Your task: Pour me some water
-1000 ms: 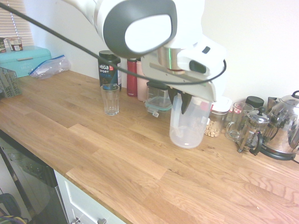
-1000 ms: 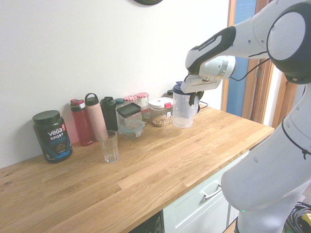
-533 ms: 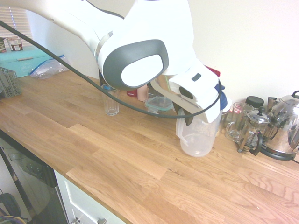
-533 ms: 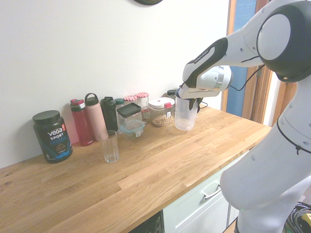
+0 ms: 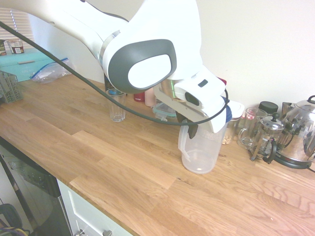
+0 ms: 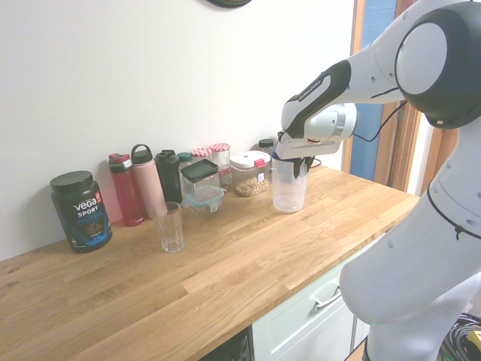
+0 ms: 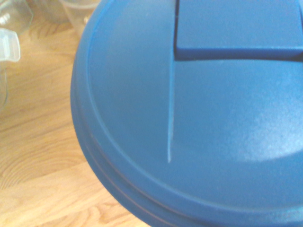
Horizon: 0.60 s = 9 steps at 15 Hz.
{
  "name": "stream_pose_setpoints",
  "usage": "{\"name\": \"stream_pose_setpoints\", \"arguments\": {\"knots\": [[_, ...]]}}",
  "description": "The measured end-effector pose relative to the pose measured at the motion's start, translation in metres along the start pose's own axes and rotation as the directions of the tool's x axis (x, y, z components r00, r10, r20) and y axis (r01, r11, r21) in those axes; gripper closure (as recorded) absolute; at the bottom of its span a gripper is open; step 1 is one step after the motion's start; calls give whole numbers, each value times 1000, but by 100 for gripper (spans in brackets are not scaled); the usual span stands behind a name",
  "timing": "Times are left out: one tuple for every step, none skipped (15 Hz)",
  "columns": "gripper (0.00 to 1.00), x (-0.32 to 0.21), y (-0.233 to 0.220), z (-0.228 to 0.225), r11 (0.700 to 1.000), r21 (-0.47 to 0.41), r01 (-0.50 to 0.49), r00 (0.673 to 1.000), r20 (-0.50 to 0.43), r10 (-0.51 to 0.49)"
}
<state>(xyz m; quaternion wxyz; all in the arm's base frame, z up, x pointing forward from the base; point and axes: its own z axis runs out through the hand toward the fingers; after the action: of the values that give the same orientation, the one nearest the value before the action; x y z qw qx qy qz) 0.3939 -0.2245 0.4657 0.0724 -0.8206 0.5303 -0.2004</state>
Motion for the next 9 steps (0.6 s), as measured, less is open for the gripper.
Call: {"name": "stream_pose_setpoints", "arguments": {"knots": [[0, -1, 0, 0, 1000, -4, 3, 1000, -1, -3], [0, -1, 0, 1, 1000, -8, 4, 1000, -1, -4], [0, -2, -1, 2, 1000, -9, 4, 1000, 0, -4], [0, -2, -1, 2, 1000, -10, 4, 1000, 0, -4], [0, -2, -1, 2, 1000, -10, 3, 1000, 0, -3], [0, -2, -1, 2, 1000, -9, 3, 1000, -1, -3], [0, -2, -1, 1, 1000, -9, 4, 1000, -2, -4], [0, -2, -1, 1, 1000, -9, 4, 1000, -2, -4], [0, -2, -1, 1, 1000, -11, 5, 1000, -4, -5]]}}
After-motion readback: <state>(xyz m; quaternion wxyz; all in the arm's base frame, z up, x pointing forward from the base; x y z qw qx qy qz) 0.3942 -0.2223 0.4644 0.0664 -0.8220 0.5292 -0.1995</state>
